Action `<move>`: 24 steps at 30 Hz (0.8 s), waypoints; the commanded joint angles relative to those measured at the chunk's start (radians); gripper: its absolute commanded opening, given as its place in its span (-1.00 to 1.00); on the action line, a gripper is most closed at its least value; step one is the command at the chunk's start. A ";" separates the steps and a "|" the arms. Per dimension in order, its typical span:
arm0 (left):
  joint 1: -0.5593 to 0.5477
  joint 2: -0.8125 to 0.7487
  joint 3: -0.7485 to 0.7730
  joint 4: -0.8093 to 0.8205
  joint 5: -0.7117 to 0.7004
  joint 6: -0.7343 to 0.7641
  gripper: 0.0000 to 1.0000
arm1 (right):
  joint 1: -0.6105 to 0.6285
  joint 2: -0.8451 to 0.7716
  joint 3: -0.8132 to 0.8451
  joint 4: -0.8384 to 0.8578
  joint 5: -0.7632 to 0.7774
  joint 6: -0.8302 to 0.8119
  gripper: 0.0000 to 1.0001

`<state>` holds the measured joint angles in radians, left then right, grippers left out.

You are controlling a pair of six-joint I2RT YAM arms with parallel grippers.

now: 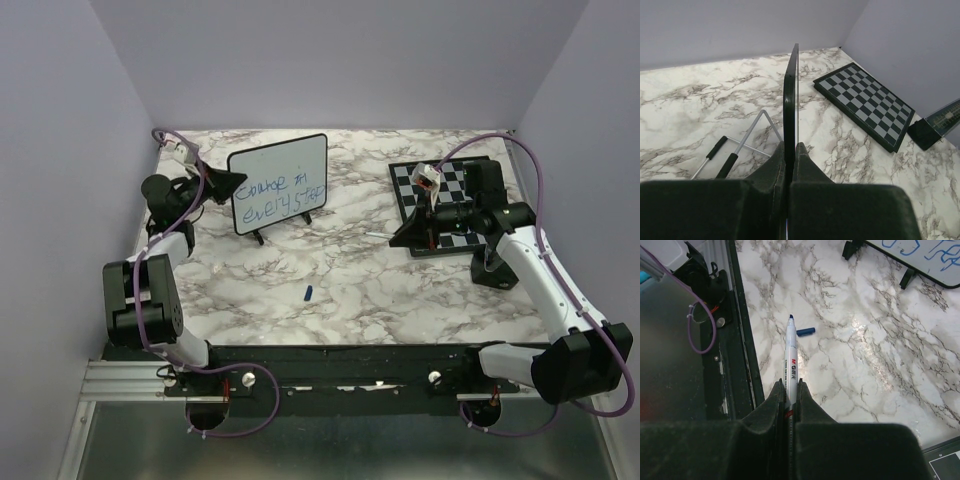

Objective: Write a sentence on the whiteboard
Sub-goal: Put down the whiteboard on the whiteboard stand.

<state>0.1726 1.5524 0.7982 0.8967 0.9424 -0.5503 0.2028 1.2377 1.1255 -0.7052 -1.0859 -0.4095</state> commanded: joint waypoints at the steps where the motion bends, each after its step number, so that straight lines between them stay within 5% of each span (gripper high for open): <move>1: 0.077 -0.016 -0.042 0.241 0.071 -0.061 -1.00 | 0.003 0.005 0.017 -0.008 0.004 -0.008 -0.99; 6: 0.136 0.156 -0.071 0.786 0.169 -0.342 -1.00 | 0.003 0.002 0.017 -0.008 0.003 -0.008 -0.99; 24: 0.205 0.294 0.038 0.791 0.265 -0.181 -1.00 | 0.001 0.023 0.016 -0.007 0.006 -0.006 -0.99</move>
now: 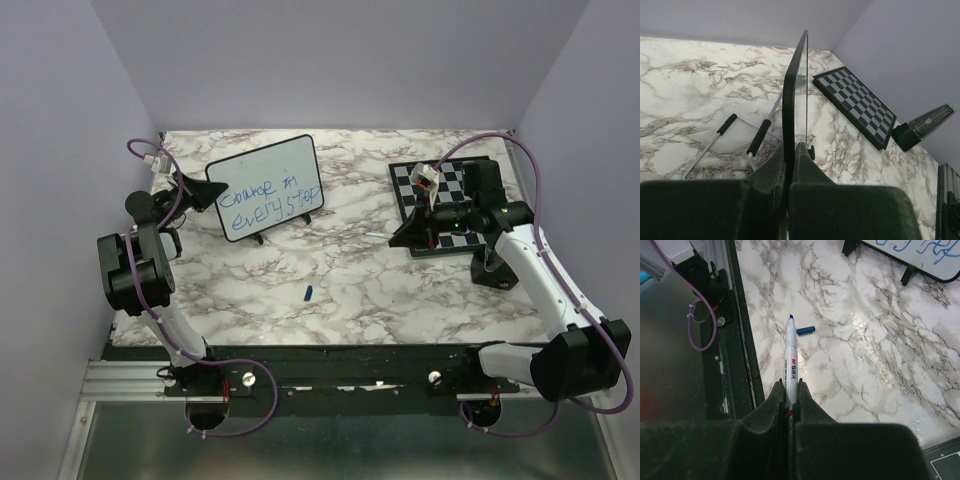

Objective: Write a sentence on the whiteboard
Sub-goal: Put down the whiteboard on the whiteboard stand.

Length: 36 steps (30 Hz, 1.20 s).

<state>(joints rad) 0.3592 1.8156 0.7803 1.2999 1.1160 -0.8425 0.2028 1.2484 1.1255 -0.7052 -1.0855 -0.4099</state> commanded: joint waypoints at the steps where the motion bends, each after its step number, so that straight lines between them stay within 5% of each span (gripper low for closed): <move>1: 0.020 0.037 0.063 0.388 0.097 0.115 -1.00 | 0.003 0.011 0.016 -0.007 0.006 -0.006 -0.99; 27: 0.057 0.002 -0.030 0.288 0.090 0.336 -0.95 | 0.001 0.020 0.019 -0.010 0.006 -0.010 -0.99; 36: 0.057 0.005 -0.033 0.302 0.070 0.318 -0.42 | 0.003 0.017 0.019 -0.011 0.006 -0.009 -0.99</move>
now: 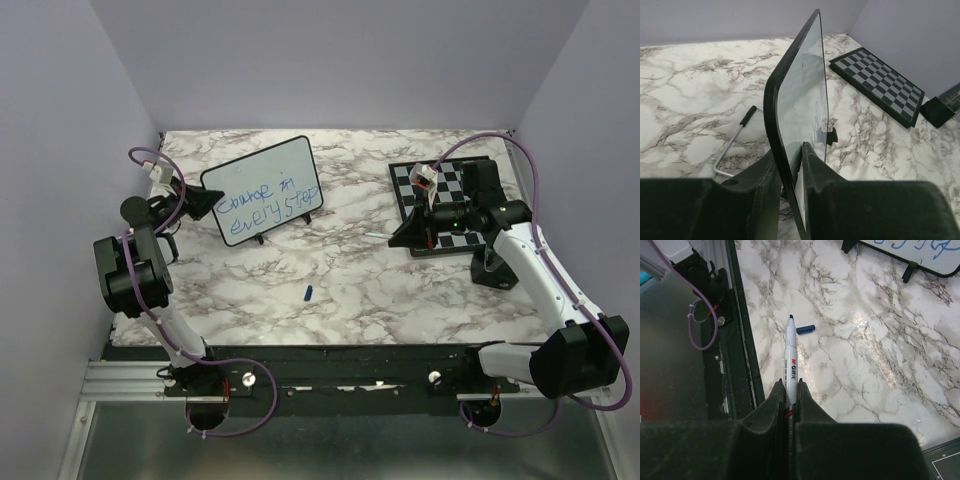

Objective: Write a sentence on the whiteboard
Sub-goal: Put down the whiteboard on the whiteboard stand.

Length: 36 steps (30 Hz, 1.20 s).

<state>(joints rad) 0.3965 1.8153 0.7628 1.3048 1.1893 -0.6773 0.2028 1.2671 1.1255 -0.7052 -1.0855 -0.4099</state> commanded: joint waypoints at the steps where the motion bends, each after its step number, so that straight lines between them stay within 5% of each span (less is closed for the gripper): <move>1: 0.019 0.004 -0.017 0.298 -0.005 0.151 -0.39 | 0.003 -0.002 0.019 -0.011 0.006 -0.009 -0.99; 8: 0.021 0.006 -0.020 0.304 -0.017 0.148 -0.09 | 0.003 -0.002 0.019 -0.010 0.006 -0.007 -0.99; 21: 0.047 -0.013 -0.054 0.333 -0.057 0.137 0.01 | 0.003 -0.006 0.020 -0.013 0.004 -0.009 -0.99; 28: 0.113 -0.056 -0.092 0.381 -0.152 0.087 0.50 | 0.003 -0.008 0.020 -0.011 0.006 -0.010 -0.99; 30: 0.130 -0.071 -0.095 0.383 -0.168 0.076 0.97 | 0.001 -0.011 0.020 -0.013 0.006 -0.012 -0.99; 36: 0.163 -0.161 -0.141 0.381 -0.310 -0.027 0.97 | 0.001 -0.006 0.017 -0.008 0.013 -0.010 -0.99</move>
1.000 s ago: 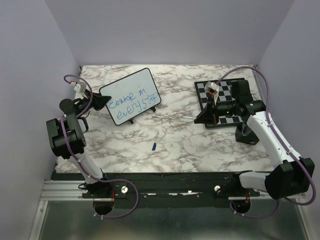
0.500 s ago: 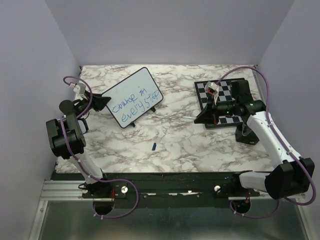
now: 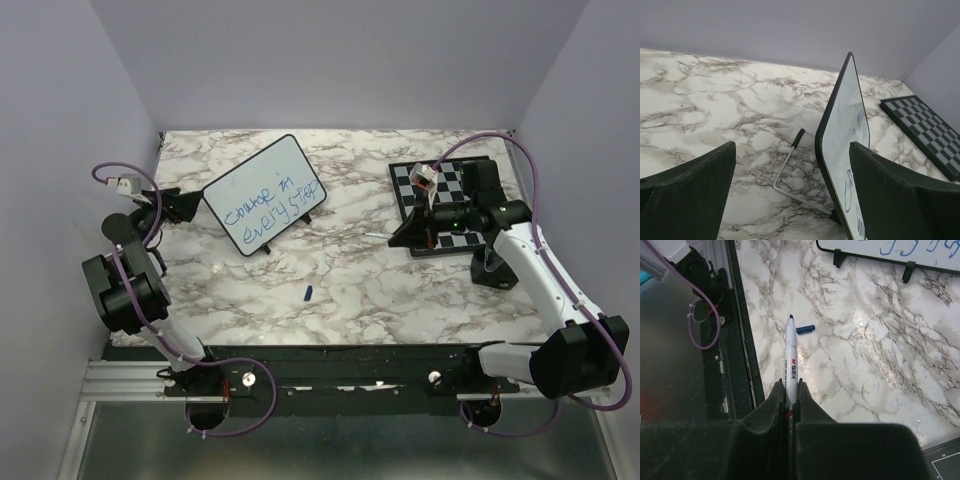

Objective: Write a sentence on the whiteboard
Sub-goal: Put down the whiteboard on the whiteboard stand, then pick up the pen cap from the center of the board.

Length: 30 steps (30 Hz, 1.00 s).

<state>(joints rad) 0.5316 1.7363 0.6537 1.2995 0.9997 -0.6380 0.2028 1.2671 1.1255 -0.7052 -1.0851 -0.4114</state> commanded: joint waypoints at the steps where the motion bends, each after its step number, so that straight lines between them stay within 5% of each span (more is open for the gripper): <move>1: 0.031 -0.101 -0.052 0.388 -0.151 -0.084 0.97 | 0.001 -0.005 0.017 -0.008 0.013 -0.009 -0.99; 5: 0.062 -0.225 -0.100 0.330 -0.294 -0.277 0.97 | 0.003 -0.002 0.014 -0.001 0.028 -0.009 -0.99; 8: 0.064 -0.378 -0.111 0.074 -0.322 -0.330 0.97 | 0.001 0.002 0.008 0.010 0.045 -0.009 -0.99; 13: 0.002 -0.702 -0.057 -0.729 -0.378 -0.067 0.97 | 0.004 0.006 0.000 0.019 0.063 -0.017 -0.99; 15: -0.104 -0.820 -0.017 -0.996 -0.427 0.039 0.97 | 0.004 0.006 -0.003 0.023 0.060 -0.021 -0.99; 19: -0.196 -0.911 0.024 -1.099 -0.380 0.032 0.97 | 0.004 0.008 -0.012 0.038 0.060 -0.018 -0.99; 24: -0.246 -0.909 -0.020 -0.950 -0.194 -0.209 0.97 | 0.003 -0.006 -0.026 0.059 0.065 -0.012 -0.99; 30: -0.607 -0.894 0.181 -1.611 -0.525 0.127 0.97 | 0.004 -0.012 -0.030 0.069 0.094 -0.015 -0.99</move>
<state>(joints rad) 0.1310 0.8394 0.7139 0.1204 0.6758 -0.6796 0.2028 1.2671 1.1057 -0.6674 -1.0248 -0.4198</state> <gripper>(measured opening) 0.985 0.118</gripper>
